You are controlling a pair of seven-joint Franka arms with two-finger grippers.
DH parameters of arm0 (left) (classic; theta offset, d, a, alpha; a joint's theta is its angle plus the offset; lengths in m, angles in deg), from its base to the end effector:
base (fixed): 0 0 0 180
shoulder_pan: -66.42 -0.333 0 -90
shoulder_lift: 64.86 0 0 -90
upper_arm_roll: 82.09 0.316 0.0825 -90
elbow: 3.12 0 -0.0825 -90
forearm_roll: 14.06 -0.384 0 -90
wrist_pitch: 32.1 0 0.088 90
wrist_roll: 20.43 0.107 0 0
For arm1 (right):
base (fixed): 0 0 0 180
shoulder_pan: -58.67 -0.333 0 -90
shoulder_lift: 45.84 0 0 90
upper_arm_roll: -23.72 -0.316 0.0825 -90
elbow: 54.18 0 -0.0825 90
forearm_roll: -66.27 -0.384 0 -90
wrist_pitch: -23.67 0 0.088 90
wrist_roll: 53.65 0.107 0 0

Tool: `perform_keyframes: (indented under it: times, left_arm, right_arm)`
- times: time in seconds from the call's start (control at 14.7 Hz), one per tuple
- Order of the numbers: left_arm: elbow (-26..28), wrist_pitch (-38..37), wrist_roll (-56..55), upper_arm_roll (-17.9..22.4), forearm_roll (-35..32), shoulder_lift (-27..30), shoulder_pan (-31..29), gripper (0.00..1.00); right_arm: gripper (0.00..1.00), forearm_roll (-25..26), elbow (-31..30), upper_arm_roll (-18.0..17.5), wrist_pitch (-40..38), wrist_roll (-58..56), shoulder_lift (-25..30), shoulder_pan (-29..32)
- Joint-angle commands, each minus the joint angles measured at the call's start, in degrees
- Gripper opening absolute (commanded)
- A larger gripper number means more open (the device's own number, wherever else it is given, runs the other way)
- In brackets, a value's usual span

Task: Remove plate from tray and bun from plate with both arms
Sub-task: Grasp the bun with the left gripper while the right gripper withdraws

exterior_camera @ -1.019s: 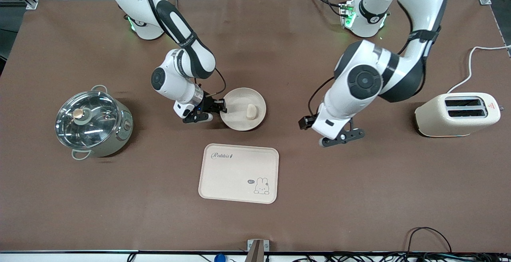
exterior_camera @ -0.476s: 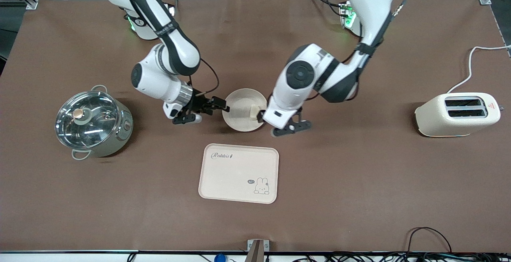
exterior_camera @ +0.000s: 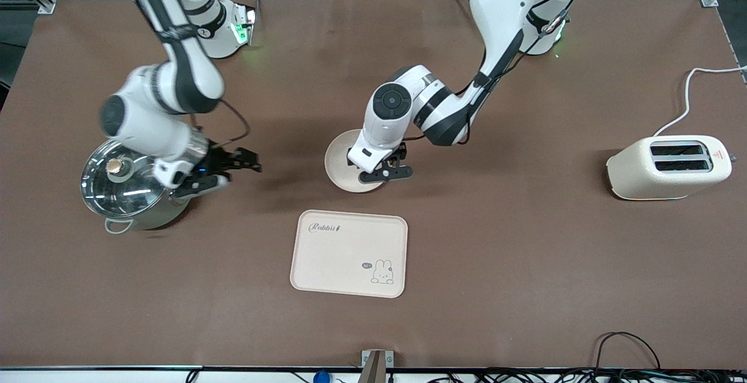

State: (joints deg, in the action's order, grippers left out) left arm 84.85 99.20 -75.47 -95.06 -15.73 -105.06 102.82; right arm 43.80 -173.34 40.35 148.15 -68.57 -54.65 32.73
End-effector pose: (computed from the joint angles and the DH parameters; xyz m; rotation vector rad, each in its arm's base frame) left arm 0.4854 -0.5246 0.2564 3.0027 0.2069 -0.0778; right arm 0.5561 0.1089 0.3545 -2.8529 -0.2761 0.0515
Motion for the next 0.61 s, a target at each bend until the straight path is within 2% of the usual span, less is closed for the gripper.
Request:
perform_keyframes:
  times: [0.0,0.27,0.41,0.54]
  left_arm:
    - [-0.96,1.94,-0.78,0.57,-1.5,-2.59,1.83,0.93]
    - [0.7,2.03,-0.95,0.49,-6.24,-3.82,1.92,0.86]
    - [0.45,2.2,-1.04,0.49,-6.69,-4.61,2.01,0.83]
    - [0.45,2.2,-1.39,0.4,-6.69,-4.88,2.01,0.8]
  right_arm:
    - [1.0,11.1,12.76,3.57,-16.49,6.38,2.56,-0.17]
    - [1.0,22.88,33.76,4.37,-35.05,10.44,2.57,0.7]
    - [1.0,24.22,39.25,4.81,-39.82,10.44,2.57,1.93]
    - [1.0,22.65,40.67,5.6,-40.37,9.83,4.74,4.04]
